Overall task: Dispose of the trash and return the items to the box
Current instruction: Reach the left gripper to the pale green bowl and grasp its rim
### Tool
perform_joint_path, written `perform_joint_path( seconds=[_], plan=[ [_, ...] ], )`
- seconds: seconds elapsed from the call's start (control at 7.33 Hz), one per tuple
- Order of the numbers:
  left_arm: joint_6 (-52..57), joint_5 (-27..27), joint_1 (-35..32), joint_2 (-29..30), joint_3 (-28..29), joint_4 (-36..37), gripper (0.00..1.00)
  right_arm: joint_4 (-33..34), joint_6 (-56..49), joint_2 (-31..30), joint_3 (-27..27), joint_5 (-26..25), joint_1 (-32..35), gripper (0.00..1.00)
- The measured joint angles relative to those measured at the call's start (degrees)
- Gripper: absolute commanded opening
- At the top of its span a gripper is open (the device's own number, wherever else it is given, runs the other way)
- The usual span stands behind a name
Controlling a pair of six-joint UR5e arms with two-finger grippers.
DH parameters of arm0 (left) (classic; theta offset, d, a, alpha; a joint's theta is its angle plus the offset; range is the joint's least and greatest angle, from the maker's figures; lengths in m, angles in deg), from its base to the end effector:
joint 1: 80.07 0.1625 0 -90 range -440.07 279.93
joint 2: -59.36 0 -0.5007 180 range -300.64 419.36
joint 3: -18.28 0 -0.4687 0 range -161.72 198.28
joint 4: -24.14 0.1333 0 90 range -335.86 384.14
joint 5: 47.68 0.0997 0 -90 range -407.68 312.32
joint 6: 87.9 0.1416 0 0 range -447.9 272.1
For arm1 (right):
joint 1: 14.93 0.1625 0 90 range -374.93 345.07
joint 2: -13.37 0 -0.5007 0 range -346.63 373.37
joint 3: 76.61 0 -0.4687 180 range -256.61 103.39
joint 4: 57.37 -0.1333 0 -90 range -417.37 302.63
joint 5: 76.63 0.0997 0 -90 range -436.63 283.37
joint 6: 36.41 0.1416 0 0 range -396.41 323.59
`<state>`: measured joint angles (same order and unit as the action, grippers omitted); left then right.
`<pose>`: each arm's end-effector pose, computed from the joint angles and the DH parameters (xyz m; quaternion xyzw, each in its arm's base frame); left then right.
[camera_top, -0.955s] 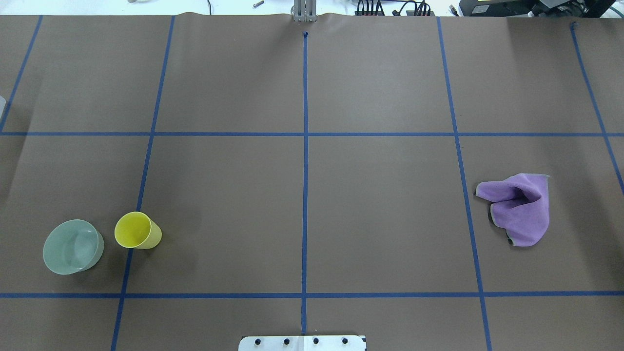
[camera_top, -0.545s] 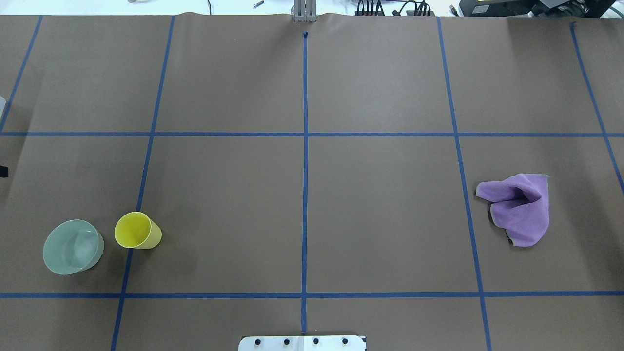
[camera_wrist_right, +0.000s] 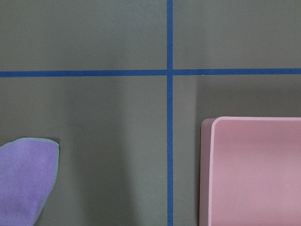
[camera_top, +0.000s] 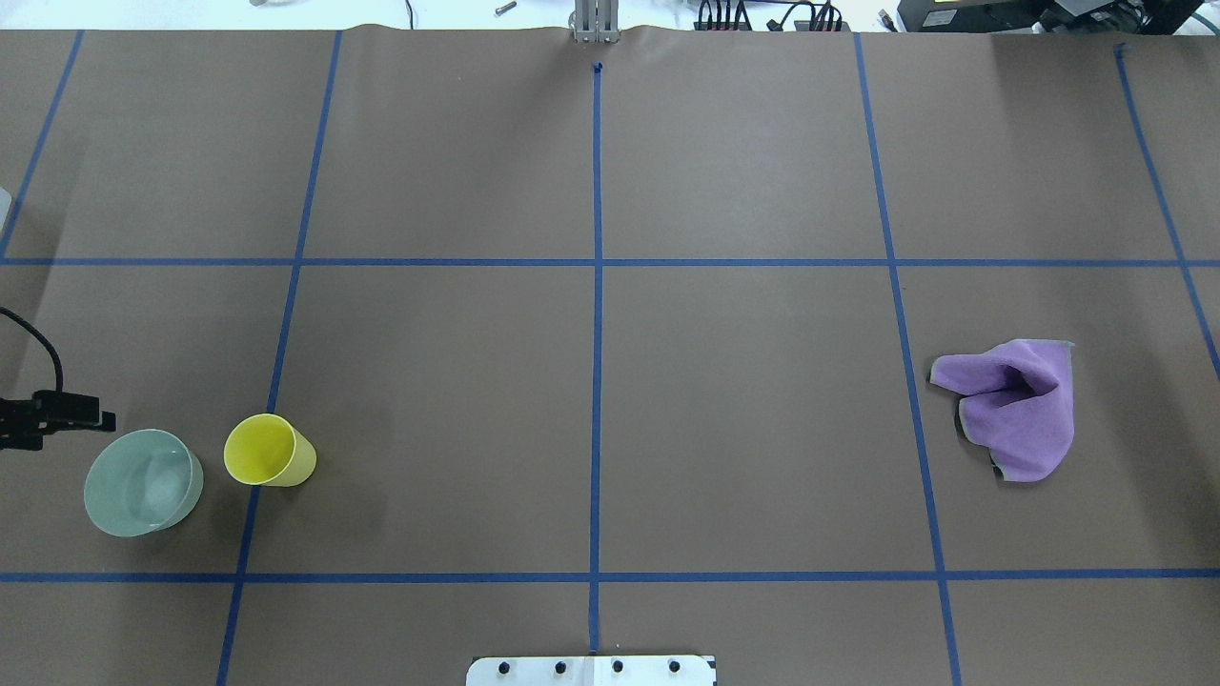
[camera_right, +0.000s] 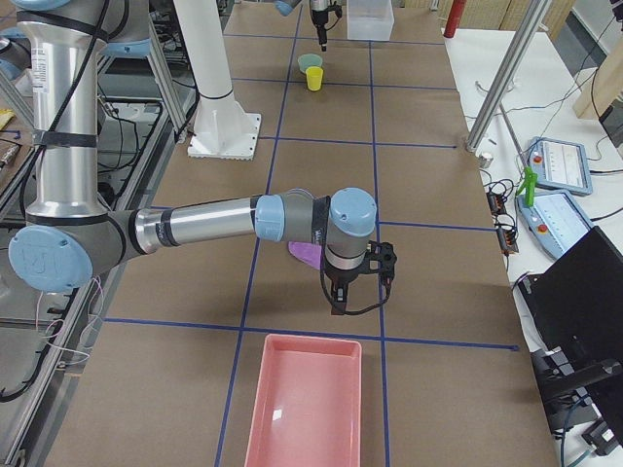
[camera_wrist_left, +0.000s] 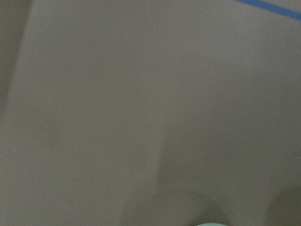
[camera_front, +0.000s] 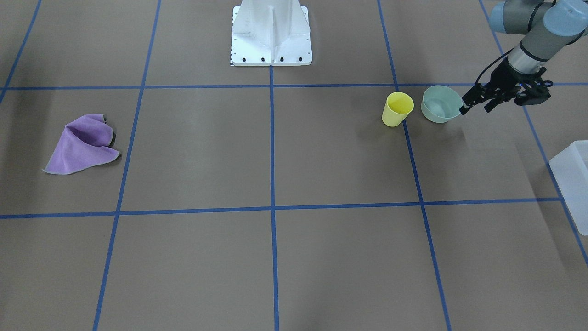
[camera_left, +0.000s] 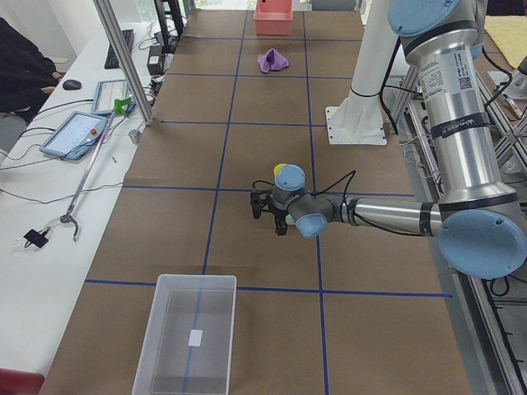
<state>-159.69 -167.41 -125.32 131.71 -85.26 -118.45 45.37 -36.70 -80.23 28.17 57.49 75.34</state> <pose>0.2888 -0.3809 0.6801 0.0097 0.4605 -0.1036 0.8815 0.0372 -0.5251 0.6757 -0.0108 -0.3756 0.0050 0.9267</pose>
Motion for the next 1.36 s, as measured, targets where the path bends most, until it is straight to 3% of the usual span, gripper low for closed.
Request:
perform_joint_path(
  seconds=[0.14, 0.41, 0.95, 1.09, 1.36],
  plan=[
    [-0.6, 0.6, 2.1, -0.5, 0.0, -0.7, 0.82, 0.0, 0.0, 0.0, 0.0, 0.0, 0.0, 1.00],
    [-0.8, 0.9, 4.9, -0.8, 0.0, -1.0, 0.00, 0.0, 0.0, 0.0, 0.0, 0.1, 0.0, 1.00],
    [-0.7, 0.2, 6.1, -1.5, 0.0, -0.9, 0.00, 0.0, 0.0, -0.1, 0.1, 0.2, 0.0, 1.00],
    [-0.6, -2.9, 4.6, -2.2, -0.8, -0.9, 0.00, 0.0, 0.0, -0.1, 0.2, 0.2, 0.0, 1.00],
    [0.4, -13.8, -5.0, -3.0, -2.1, -0.8, 0.00, 0.0, 0.0, -0.1, 0.3, 0.2, 0.0, 1.00]
  ],
)
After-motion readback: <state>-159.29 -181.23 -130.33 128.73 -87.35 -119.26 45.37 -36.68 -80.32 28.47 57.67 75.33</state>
